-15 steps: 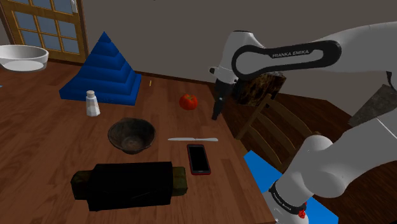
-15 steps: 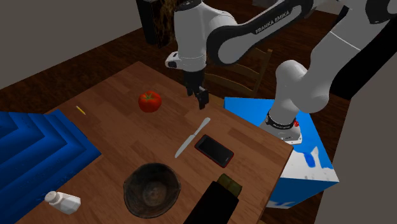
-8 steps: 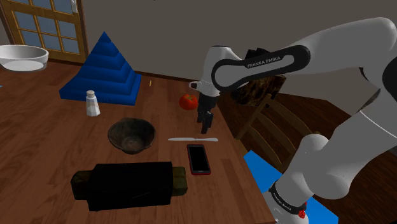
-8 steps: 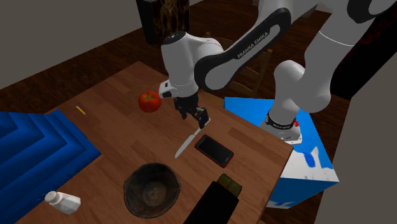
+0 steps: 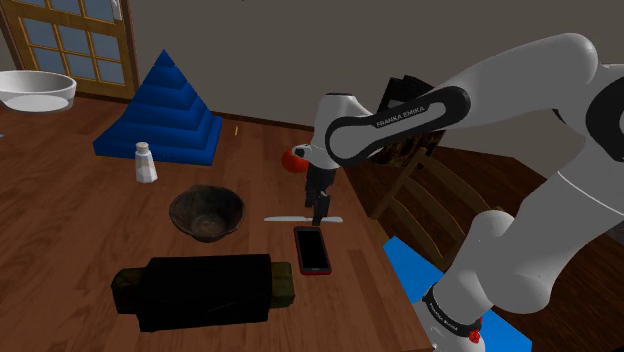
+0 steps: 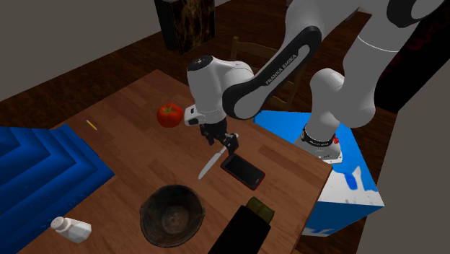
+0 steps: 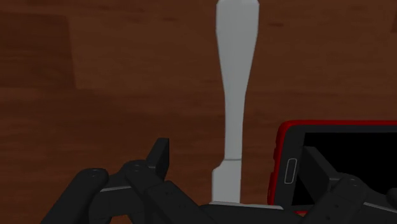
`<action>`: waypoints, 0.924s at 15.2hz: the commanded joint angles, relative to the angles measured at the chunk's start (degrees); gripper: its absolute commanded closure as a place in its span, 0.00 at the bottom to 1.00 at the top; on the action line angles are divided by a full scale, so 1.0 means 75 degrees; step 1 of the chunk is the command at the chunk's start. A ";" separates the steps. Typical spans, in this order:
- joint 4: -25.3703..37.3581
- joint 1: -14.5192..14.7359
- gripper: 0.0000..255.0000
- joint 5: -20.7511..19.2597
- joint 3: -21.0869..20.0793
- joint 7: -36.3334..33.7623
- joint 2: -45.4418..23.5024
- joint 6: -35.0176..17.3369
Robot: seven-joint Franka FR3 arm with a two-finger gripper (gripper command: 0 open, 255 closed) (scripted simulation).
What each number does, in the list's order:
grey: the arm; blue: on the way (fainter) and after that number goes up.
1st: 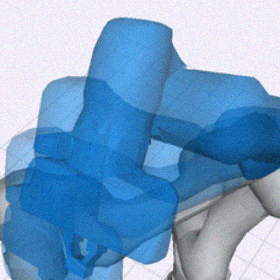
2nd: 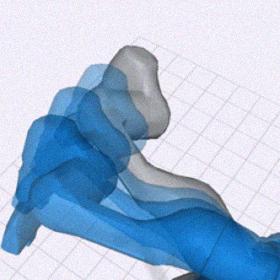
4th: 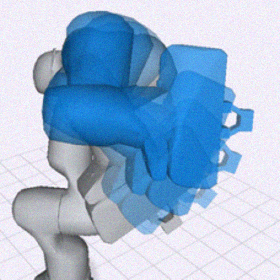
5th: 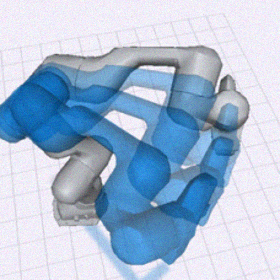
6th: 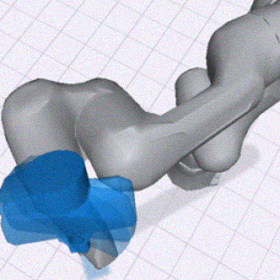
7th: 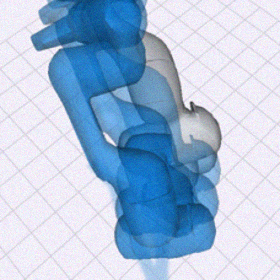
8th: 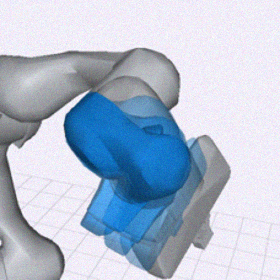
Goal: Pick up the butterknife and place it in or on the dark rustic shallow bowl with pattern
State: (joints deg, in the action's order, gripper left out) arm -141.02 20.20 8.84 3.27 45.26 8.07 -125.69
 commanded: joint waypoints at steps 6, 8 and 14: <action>-0.0015 0.0006 0.00 0.0015 -0.0003 0.0011 -0.0063 -0.0082; -0.0015 0.0006 1.00 0.0015 -0.0003 0.0012 -0.0063 -0.0083; -0.0022 0.0004 1.00 0.0015 -0.0001 0.0016 -0.0066 -0.0092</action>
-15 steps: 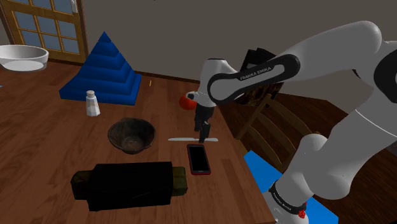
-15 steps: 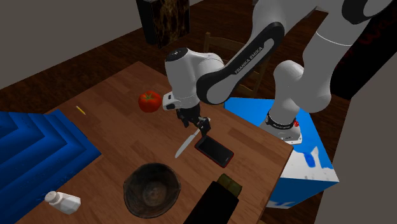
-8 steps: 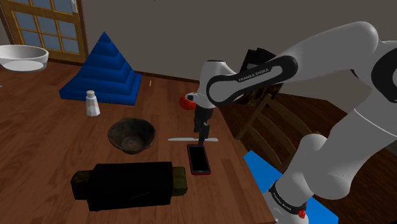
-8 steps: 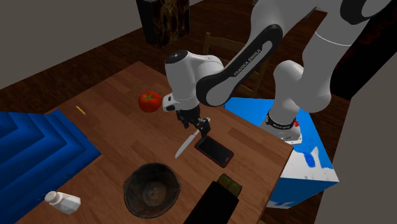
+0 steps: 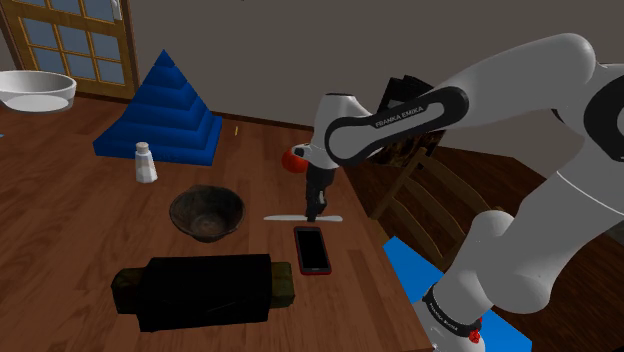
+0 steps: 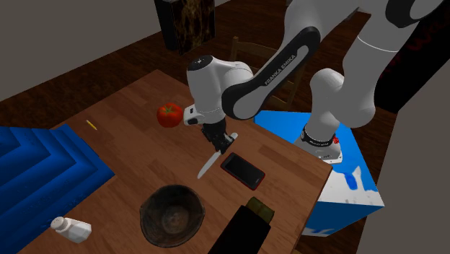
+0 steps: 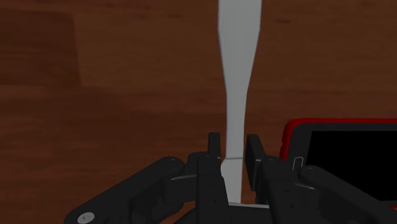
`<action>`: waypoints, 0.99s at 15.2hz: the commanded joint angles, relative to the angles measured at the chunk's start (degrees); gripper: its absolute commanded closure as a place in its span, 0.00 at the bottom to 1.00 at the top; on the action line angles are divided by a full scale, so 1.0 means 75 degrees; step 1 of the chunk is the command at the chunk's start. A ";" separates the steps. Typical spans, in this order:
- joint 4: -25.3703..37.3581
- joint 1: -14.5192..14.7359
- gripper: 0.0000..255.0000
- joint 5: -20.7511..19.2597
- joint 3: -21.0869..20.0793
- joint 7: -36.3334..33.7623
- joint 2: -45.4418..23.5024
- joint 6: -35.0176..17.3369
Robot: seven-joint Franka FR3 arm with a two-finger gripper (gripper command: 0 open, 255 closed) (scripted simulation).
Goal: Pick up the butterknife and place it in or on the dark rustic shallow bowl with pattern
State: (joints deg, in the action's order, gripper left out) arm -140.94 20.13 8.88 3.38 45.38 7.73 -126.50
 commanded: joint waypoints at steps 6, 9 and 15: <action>0.0103 0.0008 1.00 -0.0042 -0.0016 -0.0069 0.0187 0.0355; 0.0247 -0.0002 1.00 -0.0087 -0.0017 -0.0128 0.0374 0.0682; 0.0580 -0.0018 1.00 -0.0158 -0.0020 -0.0235 0.0698 0.1333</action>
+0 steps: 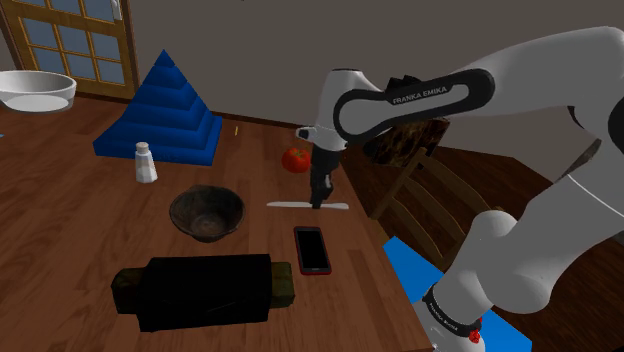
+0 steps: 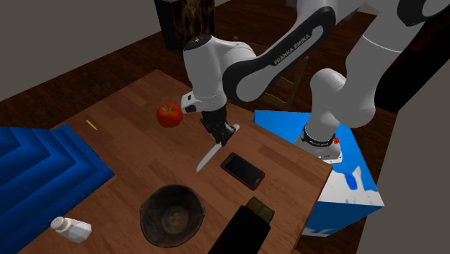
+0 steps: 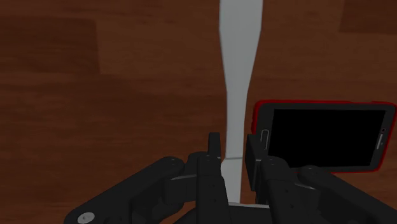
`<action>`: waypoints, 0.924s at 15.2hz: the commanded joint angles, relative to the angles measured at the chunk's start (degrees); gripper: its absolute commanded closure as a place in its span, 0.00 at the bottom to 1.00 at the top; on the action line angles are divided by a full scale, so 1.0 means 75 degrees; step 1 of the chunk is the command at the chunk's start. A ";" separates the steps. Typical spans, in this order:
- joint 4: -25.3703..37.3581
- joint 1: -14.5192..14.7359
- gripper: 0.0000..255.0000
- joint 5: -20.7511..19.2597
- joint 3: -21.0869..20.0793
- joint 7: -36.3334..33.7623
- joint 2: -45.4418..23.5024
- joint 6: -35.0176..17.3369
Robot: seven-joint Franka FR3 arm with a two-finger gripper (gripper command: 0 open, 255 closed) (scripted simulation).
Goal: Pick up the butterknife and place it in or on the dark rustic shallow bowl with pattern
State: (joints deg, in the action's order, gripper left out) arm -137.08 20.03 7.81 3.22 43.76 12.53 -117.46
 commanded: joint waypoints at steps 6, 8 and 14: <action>0.0457 -0.0016 1.00 -0.0068 0.0000 -0.0112 0.0314 0.0769; 0.0599 -0.0019 1.00 -0.0083 -0.0001 -0.0142 0.0385 0.0980; 0.1064 -0.0026 1.00 -0.0117 -0.0001 -0.0224 0.0553 0.1608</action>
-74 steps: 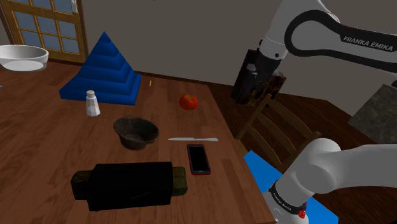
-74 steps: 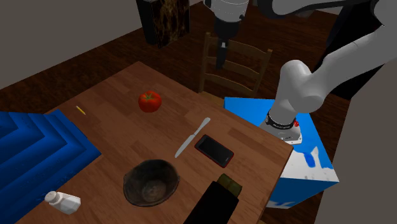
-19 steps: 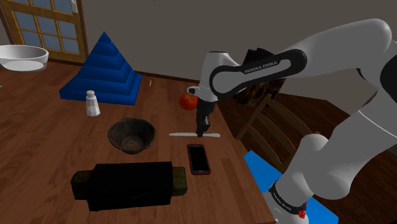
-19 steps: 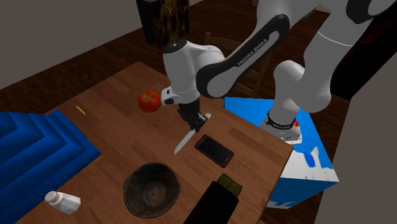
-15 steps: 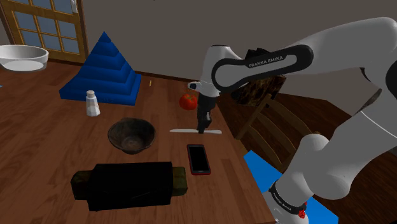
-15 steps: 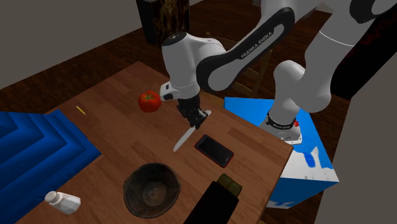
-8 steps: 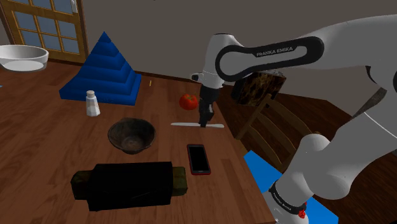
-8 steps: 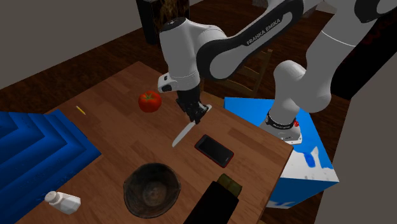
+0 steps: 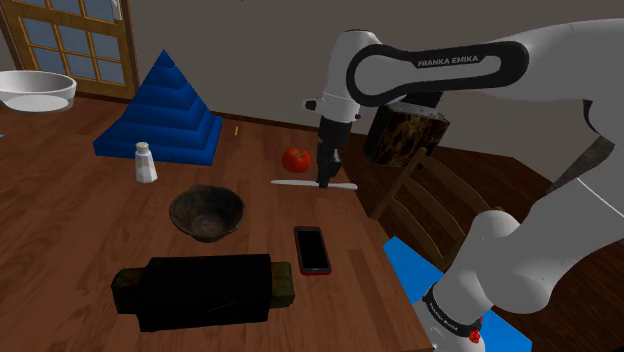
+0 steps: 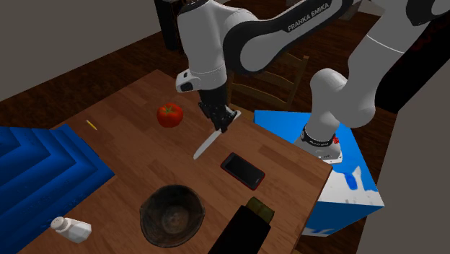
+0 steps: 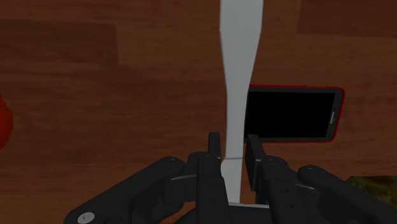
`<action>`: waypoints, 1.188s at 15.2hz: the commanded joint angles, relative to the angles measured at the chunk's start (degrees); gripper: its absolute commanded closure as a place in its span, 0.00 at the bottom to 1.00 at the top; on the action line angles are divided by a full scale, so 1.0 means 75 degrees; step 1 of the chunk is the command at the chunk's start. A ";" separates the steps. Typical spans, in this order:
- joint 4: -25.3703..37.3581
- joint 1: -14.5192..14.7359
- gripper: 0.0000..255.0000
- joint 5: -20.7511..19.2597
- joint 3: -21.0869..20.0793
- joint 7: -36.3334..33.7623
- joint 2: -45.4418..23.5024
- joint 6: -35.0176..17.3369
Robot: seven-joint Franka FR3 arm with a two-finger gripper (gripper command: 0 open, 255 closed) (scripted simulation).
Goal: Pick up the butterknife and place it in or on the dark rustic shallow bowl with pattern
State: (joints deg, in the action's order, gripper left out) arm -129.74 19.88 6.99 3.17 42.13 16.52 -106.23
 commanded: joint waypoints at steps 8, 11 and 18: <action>0.0883 0.0055 1.00 0.0017 -0.0074 -0.0214 -0.0078 0.0789; 0.1579 0.0230 1.00 0.0137 -0.0304 -0.0577 -0.0734 0.0780; 0.3550 0.0613 1.00 0.0234 -0.0752 -0.1419 -0.2398 0.0966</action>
State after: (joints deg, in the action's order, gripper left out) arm -105.85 23.98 8.70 -1.94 32.67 0.41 -99.68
